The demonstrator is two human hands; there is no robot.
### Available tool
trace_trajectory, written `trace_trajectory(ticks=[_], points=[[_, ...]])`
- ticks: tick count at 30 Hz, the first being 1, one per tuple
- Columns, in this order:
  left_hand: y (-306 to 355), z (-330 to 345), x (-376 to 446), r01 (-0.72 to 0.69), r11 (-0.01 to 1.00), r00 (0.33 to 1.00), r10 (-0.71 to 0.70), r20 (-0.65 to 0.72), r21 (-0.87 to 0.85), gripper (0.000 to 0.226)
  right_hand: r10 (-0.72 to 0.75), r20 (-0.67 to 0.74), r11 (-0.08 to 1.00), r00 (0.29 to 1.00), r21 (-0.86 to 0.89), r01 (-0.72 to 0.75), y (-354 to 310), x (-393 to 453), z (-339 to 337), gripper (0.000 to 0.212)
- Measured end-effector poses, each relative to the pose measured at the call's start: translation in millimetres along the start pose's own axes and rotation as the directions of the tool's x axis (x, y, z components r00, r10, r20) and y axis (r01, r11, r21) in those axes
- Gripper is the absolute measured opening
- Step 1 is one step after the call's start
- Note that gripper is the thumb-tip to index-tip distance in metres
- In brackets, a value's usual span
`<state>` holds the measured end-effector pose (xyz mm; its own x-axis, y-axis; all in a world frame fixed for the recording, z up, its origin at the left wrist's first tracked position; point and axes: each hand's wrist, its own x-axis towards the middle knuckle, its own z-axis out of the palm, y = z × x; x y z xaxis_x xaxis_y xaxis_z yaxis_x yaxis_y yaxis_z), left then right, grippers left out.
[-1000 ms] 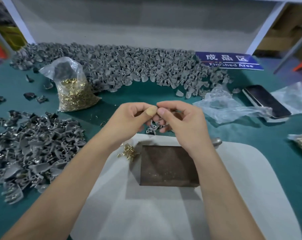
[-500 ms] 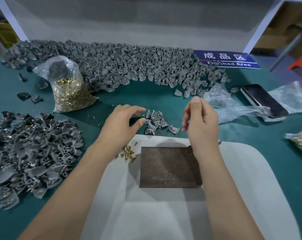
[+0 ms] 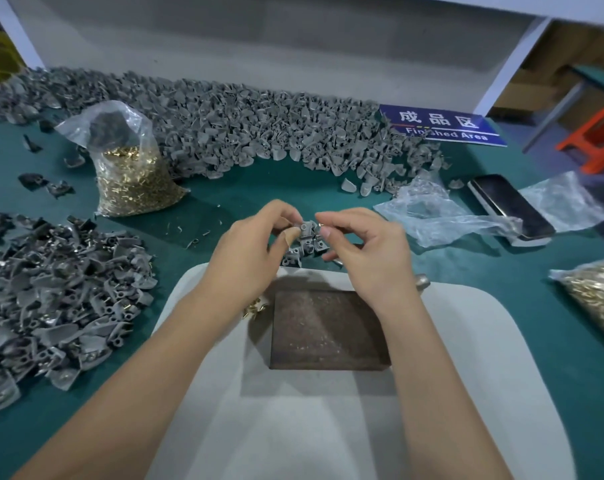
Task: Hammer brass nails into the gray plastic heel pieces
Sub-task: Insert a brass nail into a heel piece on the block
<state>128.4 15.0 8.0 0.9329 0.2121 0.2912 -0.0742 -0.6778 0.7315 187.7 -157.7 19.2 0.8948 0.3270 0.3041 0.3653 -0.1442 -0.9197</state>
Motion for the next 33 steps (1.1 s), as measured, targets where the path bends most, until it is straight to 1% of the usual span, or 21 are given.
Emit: trace_trajectory(ticks=[5,6,8,10,12,19,23,25,27,30,33], points=[[6,7,-2,-0.032,0.985,0.995,0.015,-0.101,-0.169,0.014,0.044,-0.023,0.999,0.999,0.014,-0.043,-1,0,1,0.029],[6,8,-2,-0.034,0.98,0.993,0.011,-0.119,-0.195,0.014,0.039,-0.036,0.999,0.999,-0.015,-0.039,0,0,1,0.027],[7,9,-2,-0.043,0.972,0.991,0.013,-0.131,-0.229,0.014,-0.017,-0.059,0.991,0.998,-0.13,0.009,0,0,-1,0.018],[8,10,-3,-0.065,0.97,0.993,0.039,-0.116,-0.233,0.012,-0.102,-0.059,0.967,0.993,-0.239,0.085,0,1,-2,0.01],[8,11,-4,-0.101,0.972,0.991,0.078,-0.112,-0.212,0.012,-0.16,-0.047,0.942,0.986,-0.307,0.138,-1,1,-2,0.009],[5,6,-4,-0.175,0.973,0.979,0.157,-0.127,-0.148,0.014,-0.245,0.027,0.886,0.969,-0.399,0.235,-6,-1,0,0.01],[4,1,-3,-0.21,0.962,0.976,0.196,-0.093,-0.176,0.011,-0.294,0.051,0.833,0.954,-0.476,0.282,-7,-2,-2,0.009],[5,0,-3,-0.202,0.957,0.978,0.186,-0.092,-0.208,0.01,-0.296,0.032,0.839,0.955,-0.469,0.276,-8,-3,-2,0.007],[5,0,-2,-0.176,0.953,0.983,0.158,-0.09,-0.246,0.01,-0.262,0.009,0.876,0.965,-0.418,0.242,-9,-2,-2,0.007],[6,1,-3,-0.148,0.943,0.988,0.13,-0.079,-0.298,0.01,-0.185,0.0,0.926,0.983,-0.334,0.174,-11,-3,-1,0.007],[6,0,-3,-0.132,0.936,0.99,0.112,-0.079,-0.326,0.01,-0.077,-0.011,0.972,0.997,-0.225,0.073,-13,-4,-1,0.009]])
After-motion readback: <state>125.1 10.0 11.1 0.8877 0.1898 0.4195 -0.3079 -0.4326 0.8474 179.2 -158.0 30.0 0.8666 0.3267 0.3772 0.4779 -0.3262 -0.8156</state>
